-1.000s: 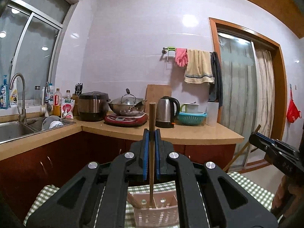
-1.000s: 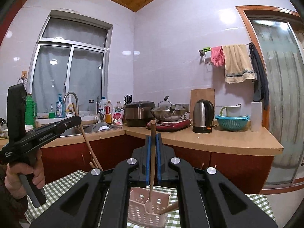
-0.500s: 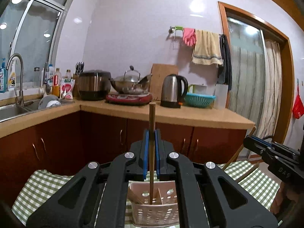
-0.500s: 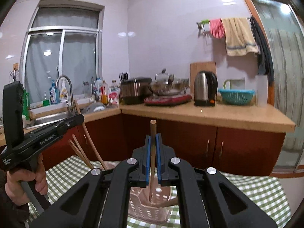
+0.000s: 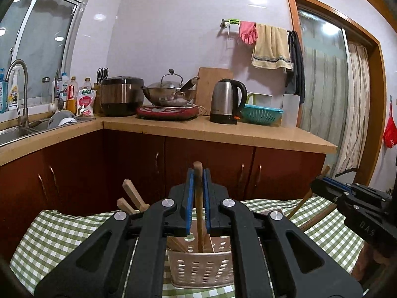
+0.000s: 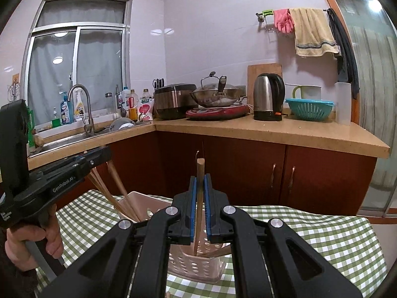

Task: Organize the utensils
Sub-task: 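Open both tools to release the chopsticks into the caddy, then move both open tools back down to the last chopsticks on the cloth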

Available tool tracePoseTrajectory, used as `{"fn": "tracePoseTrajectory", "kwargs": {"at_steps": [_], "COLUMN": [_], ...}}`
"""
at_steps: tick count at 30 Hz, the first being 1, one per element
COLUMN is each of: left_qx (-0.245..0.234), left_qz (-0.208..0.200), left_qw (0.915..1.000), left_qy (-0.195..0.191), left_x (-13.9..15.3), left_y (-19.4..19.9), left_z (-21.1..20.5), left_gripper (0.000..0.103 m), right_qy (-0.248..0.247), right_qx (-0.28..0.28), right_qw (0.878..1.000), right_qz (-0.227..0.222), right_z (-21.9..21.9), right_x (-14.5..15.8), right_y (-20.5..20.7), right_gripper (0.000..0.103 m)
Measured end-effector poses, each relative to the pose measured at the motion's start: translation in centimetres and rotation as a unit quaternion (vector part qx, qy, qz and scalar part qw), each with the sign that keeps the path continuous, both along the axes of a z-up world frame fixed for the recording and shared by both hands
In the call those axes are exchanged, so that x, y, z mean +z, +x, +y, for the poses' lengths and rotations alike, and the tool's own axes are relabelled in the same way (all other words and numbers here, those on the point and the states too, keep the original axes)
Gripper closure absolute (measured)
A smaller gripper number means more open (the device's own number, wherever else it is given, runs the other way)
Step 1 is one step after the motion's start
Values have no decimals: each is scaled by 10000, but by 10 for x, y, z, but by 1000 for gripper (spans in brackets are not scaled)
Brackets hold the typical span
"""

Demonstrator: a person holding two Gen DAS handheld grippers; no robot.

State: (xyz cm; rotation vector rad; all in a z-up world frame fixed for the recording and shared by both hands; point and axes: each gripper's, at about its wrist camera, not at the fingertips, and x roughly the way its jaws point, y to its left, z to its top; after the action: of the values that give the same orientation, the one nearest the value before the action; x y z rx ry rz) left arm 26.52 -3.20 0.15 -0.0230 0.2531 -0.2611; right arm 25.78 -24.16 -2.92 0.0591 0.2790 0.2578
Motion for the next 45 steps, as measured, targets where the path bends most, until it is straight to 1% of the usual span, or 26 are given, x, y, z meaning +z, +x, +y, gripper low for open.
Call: {"fn": "tracePoseTrajectory", "kwargs": {"at_steps": [1,2,3,4,7,10,11,15,19,21,29,32,36,39,43,45], "left_qx": [4,15,33,37,26,20,28,-23,-60,-47,78,169,231,287,359,405], "left_qz": [19,22,3,-18,9,-47,-82,-220,-295,-330,-262,-244,-176,-78,104,185], "left_qw": [10000,10000,10000,10000,10000,10000,10000,9998,9995,9994,9996,9995,9996,9996,9993,9990], "left_qy": [2,-2,-18,-33,18,33,31,2,-37,-36,-88,-56,32,40,-37,12], "left_x": [0,0,0,0,1,5,7,17,25,29,36,37,30,21,2,-11], "left_y": [0,0,-1,-2,-2,-8,-10,-23,-37,-46,-73,-85,-103,-117,-137,-148], "left_z": [0,0,1,1,0,-1,-1,-1,-2,-2,2,4,4,6,11,11], "left_gripper": [85,71,64,63,60,51,45,37,33,28,28,23,22,22,22,22], "right_qy": [-6,-9,-18,-40,-64,-55,-61,-108,-108,-116,-129,-114,-113,-111,-145,-202], "right_qx": [-2,2,-7,-29,-46,-63,-70,-82,-77,-98,-208,-249,-294,-317,-367,-411], "right_qw": [10000,10000,10000,10000,9999,9998,9997,9993,9991,9989,9986,9986,9987,9990,9991,9989], "right_qz": [-8,-10,-25,-57,-107,-187,-222,-337,-409,-448,-468,-456,-396,-298,-144,-73], "right_z": [0,1,1,2,2,2,2,2,0,-1,-9,-13,-16,-19,-21,-21], "right_x": [0,0,1,1,4,8,10,17,22,24,26,25,20,10,-14,-27], "right_y": [-1,-2,-2,-4,-7,-12,-14,-26,-40,-49,-77,-88,-102,-112,-131,-140], "right_gripper": [89,81,78,75,70,65,62,60,59,58,58,57,57,57,57,57]}}
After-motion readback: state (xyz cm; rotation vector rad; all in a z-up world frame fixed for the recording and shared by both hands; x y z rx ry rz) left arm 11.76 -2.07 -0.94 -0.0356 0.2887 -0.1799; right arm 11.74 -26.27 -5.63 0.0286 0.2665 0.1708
